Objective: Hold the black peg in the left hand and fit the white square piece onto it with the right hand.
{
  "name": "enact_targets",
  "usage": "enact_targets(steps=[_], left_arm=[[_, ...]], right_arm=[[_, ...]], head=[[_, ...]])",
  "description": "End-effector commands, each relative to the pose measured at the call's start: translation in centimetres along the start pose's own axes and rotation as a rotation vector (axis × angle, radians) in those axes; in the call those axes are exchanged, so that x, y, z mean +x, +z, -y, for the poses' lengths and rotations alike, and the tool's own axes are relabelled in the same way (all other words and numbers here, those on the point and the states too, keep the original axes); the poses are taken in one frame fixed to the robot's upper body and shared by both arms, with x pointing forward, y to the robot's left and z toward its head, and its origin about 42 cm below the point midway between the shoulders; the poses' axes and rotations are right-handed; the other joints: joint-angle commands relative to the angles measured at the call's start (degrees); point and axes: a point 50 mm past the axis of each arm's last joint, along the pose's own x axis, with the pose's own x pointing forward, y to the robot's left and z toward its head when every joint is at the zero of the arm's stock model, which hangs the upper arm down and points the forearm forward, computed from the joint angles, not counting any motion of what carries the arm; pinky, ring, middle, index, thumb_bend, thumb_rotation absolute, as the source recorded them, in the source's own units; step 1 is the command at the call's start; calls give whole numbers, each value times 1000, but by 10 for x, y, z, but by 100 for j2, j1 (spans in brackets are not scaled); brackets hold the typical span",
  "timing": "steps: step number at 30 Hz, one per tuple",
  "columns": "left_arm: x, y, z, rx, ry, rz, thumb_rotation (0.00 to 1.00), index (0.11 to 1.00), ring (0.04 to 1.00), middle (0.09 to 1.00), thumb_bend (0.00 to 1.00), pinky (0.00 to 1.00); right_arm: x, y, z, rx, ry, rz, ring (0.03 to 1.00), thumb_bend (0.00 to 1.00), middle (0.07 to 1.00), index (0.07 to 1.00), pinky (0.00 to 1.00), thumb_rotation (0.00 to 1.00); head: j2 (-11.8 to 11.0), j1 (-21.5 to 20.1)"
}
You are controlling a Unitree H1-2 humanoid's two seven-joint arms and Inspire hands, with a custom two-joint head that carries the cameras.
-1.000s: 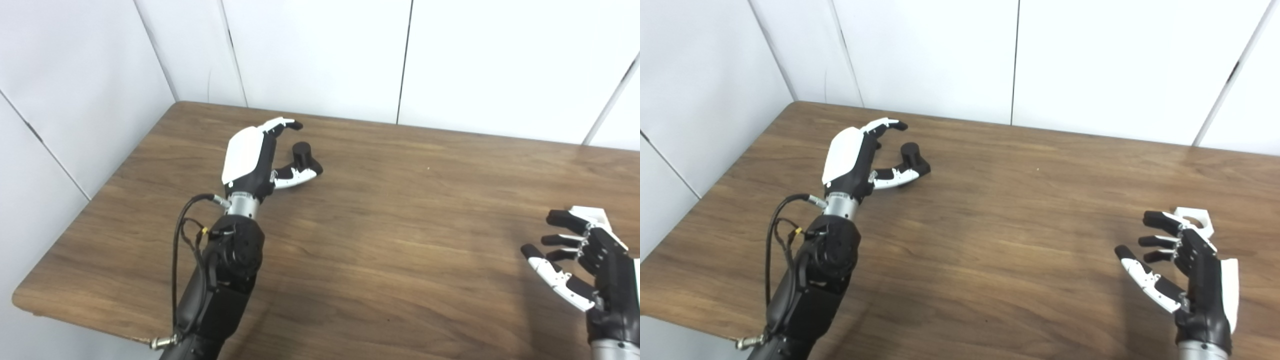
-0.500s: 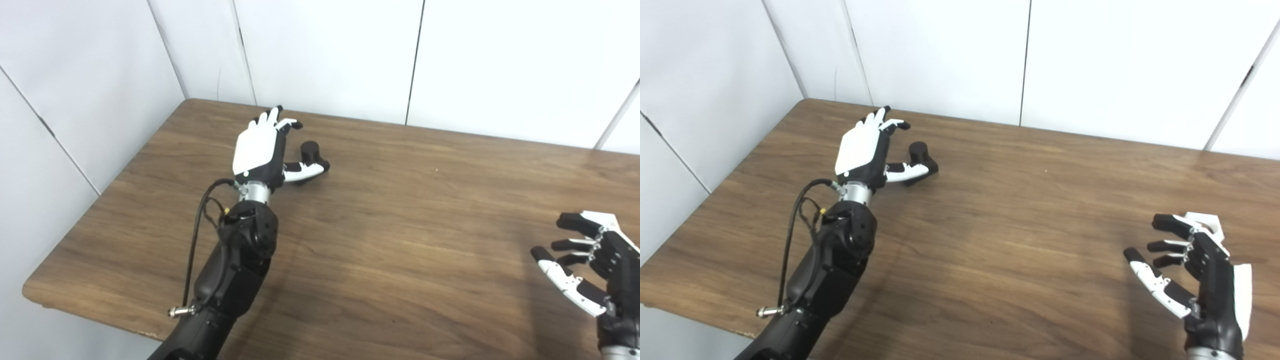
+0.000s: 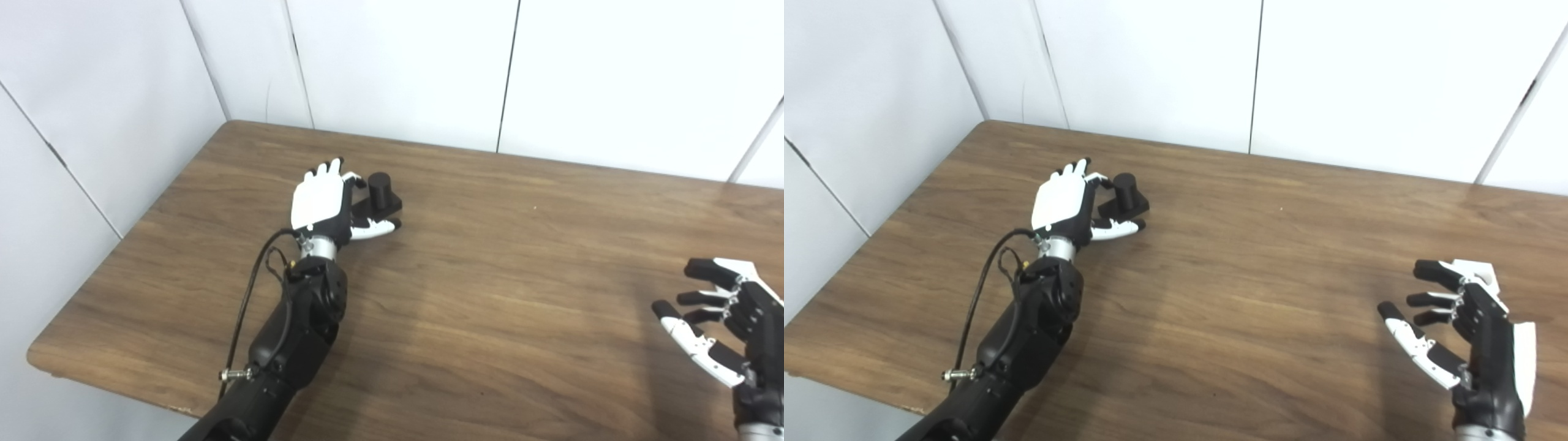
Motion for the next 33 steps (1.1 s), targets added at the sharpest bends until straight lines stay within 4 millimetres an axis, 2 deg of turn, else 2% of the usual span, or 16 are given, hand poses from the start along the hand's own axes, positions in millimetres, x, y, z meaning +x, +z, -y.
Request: enact_targets(steps=[1, 10, 16, 17, 23, 33], left_arm=[[19, 5, -19, 25, 91, 25, 533, 706, 1000, 1000, 954, 1000], [30, -18, 3, 39, 42, -38, 517, 707, 1000, 1000, 942, 1000], [31, -24, 16, 24, 27, -58, 482, 684, 1000, 1000, 853, 1000], [31, -25, 18, 20, 26, -59, 460, 664, 1000, 1000, 816, 1000], [30, -26, 20, -11, -1, -54, 417, 598, 1000, 997, 735, 1000], [28, -23, 22, -49, -29, -34, 350, 531, 1000, 942, 659, 1000]], right_arm=[[-19, 2, 4, -8, 0, -2, 555, 482, 690, 666, 427, 0], [-20, 5, 4, -12, -3, -6, 553, 473, 698, 666, 425, 0], [-18, 7, 3, -12, -3, -6, 548, 468, 697, 664, 421, 0], [-18, 7, 3, -11, -4, -6, 550, 466, 699, 665, 423, 0], [-20, 8, 4, -15, -11, -6, 552, 462, 702, 665, 427, 0], [-19, 8, 7, -10, -16, -2, 561, 458, 703, 665, 441, 0]], head=[[0, -14], [10, -63], [2, -96], [0, -111], [23, -177], [44, -167]])
